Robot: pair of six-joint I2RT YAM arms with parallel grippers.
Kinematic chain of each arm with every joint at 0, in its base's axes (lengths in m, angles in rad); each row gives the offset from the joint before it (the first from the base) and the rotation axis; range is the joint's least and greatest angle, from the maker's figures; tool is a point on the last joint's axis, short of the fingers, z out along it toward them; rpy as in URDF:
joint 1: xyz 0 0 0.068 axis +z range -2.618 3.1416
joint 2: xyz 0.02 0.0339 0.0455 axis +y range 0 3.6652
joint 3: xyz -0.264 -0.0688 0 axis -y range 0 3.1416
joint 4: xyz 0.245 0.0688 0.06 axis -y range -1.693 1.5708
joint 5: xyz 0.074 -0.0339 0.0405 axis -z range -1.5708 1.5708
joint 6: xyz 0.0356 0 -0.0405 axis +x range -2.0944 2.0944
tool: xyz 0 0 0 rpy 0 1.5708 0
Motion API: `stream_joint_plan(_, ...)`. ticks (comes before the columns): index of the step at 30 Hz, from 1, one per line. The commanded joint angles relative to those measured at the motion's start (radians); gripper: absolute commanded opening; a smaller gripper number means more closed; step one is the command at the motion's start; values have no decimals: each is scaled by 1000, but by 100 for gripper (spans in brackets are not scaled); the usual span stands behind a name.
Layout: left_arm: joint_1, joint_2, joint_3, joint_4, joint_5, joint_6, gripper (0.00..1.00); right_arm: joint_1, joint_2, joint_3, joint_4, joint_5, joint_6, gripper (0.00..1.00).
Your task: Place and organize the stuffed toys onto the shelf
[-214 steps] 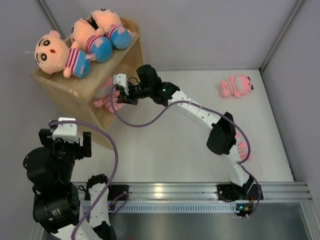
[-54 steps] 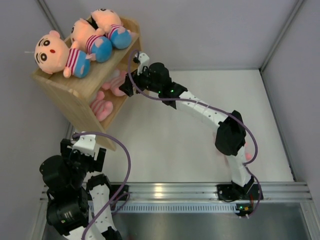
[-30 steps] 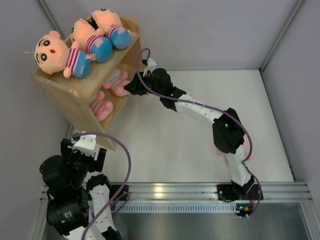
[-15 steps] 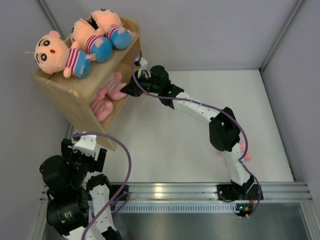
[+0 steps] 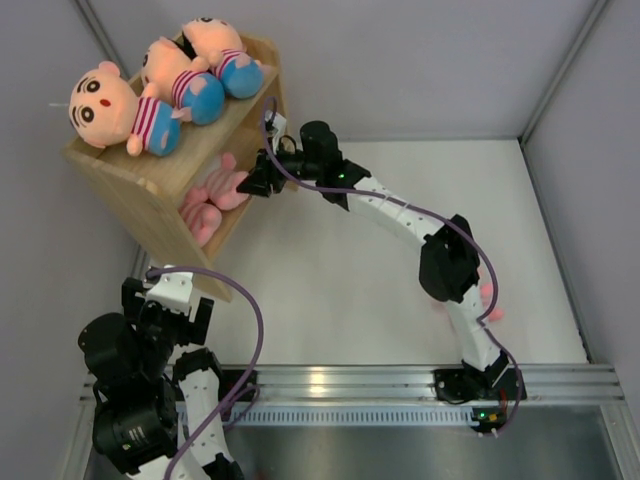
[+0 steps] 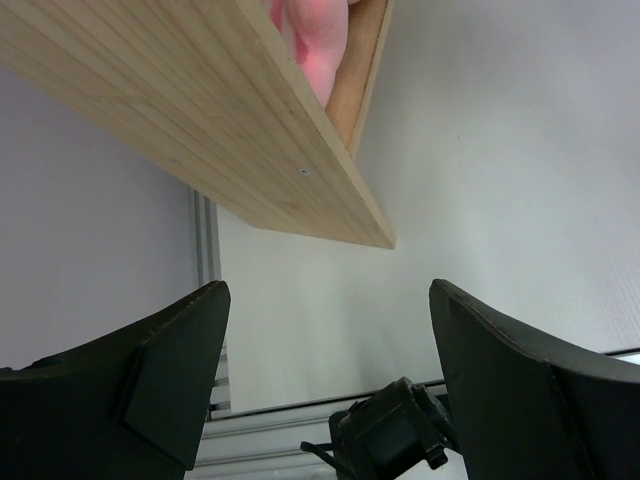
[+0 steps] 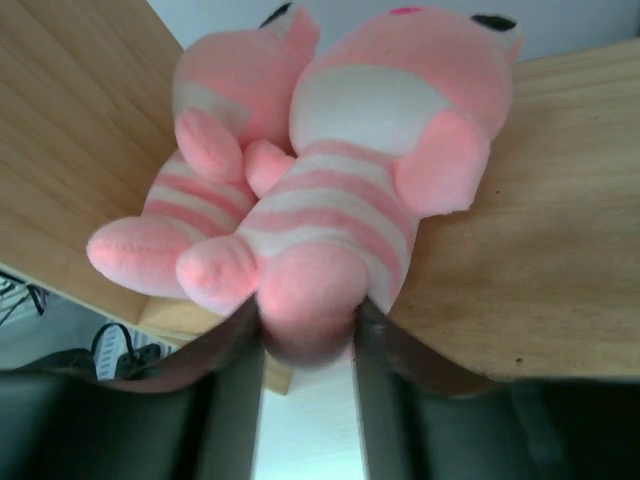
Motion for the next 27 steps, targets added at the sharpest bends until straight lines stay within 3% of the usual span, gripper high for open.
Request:
stream_joint_plan(1,5,-2,26,-46,10,7,87,-14,11,109,-42,31,-53,44)
stream_joint_plan(2,4,-4,28,-46,9,6,87,-17,13,109,-52,51,-51,56)
stream_joint_plan(5,5,-1,29,-50,7,9,87,-39,-5,83,-94,123,-50,68)
stream_joint_plan(12,4,-2,25,-50,22,12,87,-129,-240,-127,-138,373,-51,80)
stream_joint_plan(15,5,-5,17,-50,36,9,87,-175,-422,-256,-226,596,-39,83)
stream_joint_plan(17,5,-5,10,-49,50,9,87,-215,-508,-410,-264,684,36,94)
stream_joint_plan(19,5,-4,6,-49,67,13,87,-265,-631,-518,-279,789,74,94)
stream_joint_plan(22,5,2,3,-47,93,33,87,-305,-728,-688,-108,760,16,90)
stream_joint_plan(23,4,7,9,-49,101,33,87,-307,-714,-651,-77,734,2,89)
stream_joint_plan(25,4,21,22,-50,113,35,87,-307,-578,-492,-185,695,45,87)
stream_joint_plan(26,2,24,38,-49,110,35,87,-309,-535,-357,-218,618,63,83)
stream_joint_plan(27,4,22,46,-49,104,35,87,-306,-485,-324,-223,538,71,82)
